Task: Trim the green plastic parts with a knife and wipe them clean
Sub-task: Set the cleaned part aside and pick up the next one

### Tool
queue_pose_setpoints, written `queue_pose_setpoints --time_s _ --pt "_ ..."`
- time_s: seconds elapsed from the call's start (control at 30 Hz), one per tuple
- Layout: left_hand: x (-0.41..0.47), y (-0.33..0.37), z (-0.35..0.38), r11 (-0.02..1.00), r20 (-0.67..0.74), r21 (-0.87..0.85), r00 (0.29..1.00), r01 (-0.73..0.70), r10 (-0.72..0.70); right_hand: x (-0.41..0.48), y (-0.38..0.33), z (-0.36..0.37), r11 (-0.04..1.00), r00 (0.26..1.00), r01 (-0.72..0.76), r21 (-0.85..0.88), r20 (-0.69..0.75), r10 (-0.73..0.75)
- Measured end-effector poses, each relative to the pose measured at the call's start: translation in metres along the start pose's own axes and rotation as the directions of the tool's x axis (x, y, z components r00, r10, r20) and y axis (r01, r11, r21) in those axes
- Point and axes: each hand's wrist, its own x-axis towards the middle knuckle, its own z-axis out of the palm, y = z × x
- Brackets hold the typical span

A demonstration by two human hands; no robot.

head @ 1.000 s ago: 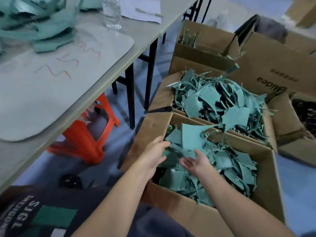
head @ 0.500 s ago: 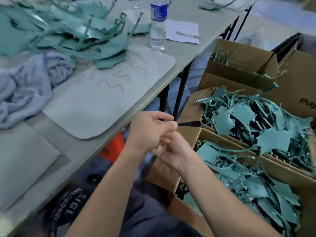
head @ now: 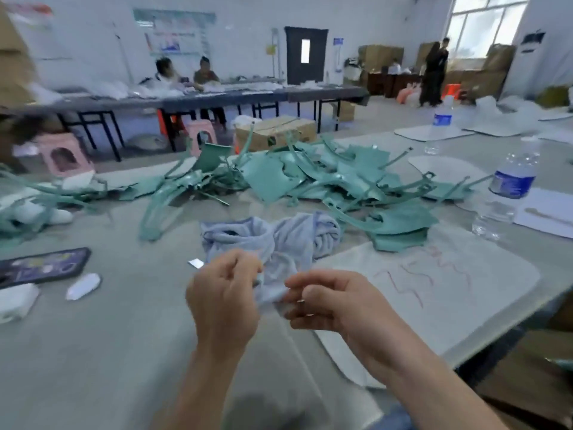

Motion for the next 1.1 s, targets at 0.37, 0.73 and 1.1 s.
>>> queue_pose_setpoints --time_s 0.37,0.73,1.1 --pt "0.102 -0.106 -0.107 0.954 -0.478 0.089 0.852 0.288 -0.212 0.154 0.009 0.098 0.79 0.979 0.193 -0.582 0.066 -0.191" --pt "0.112 -0.154 -0.097 0.758 0.074 0.639 0.971 0.13 -0.229 0.32 0.041 0.216 0.49 0.976 0.191 -0.851 0.111 -0.188" --pt "0.114 -0.153 -0.106 0.864 0.033 0.467 0.972 0.191 -0.232 0.392 0.054 0.261 0.859 0.978 -0.197 -0.472 -0.162 0.135"
